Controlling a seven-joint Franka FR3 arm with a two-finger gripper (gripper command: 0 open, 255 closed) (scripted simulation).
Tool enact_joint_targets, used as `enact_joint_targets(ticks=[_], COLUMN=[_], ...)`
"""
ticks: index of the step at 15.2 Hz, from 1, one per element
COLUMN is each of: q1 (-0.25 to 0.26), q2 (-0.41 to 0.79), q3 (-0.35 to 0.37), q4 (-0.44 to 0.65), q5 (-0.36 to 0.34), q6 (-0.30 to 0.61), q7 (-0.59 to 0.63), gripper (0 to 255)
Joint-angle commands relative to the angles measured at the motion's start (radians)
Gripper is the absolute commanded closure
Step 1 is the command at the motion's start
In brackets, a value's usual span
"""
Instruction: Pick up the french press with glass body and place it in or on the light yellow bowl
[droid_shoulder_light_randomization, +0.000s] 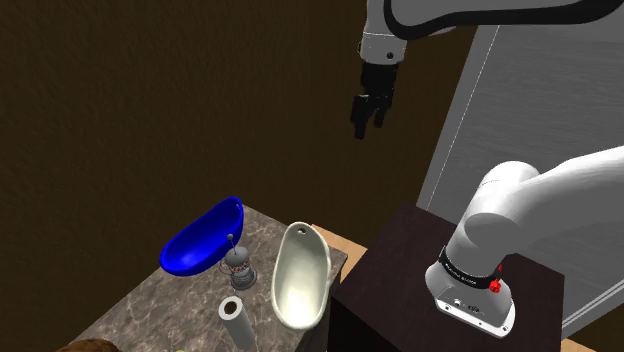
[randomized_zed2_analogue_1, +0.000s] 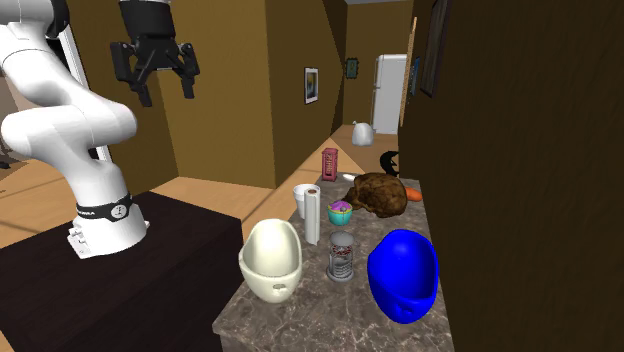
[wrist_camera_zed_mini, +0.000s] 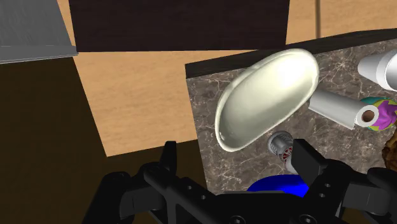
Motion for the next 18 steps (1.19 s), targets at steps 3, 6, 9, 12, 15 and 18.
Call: enact_joint_targets(ticks=[3,6,9,12,15,18], q1=[0.014,0.032,0.049,0.064,0.077,0.089], q2=[0.06,0.156,0.257,0.364,0.473,0.584], q3=[0.016,0.042,0.068,0.094,0.121,0.147], q4=[-0.004,0.001,0.016,0.042,0.078,0.124], q5=[0.004,0.007,0.007,0.001,-0.012,-0.033], q6=[0.06,0.148,0.23,0.306,0.374,0.434], q7=[-0.012,-0.029,-0.044,-0.056,-0.063,-0.066], gripper=[0,0,0,0,0,0])
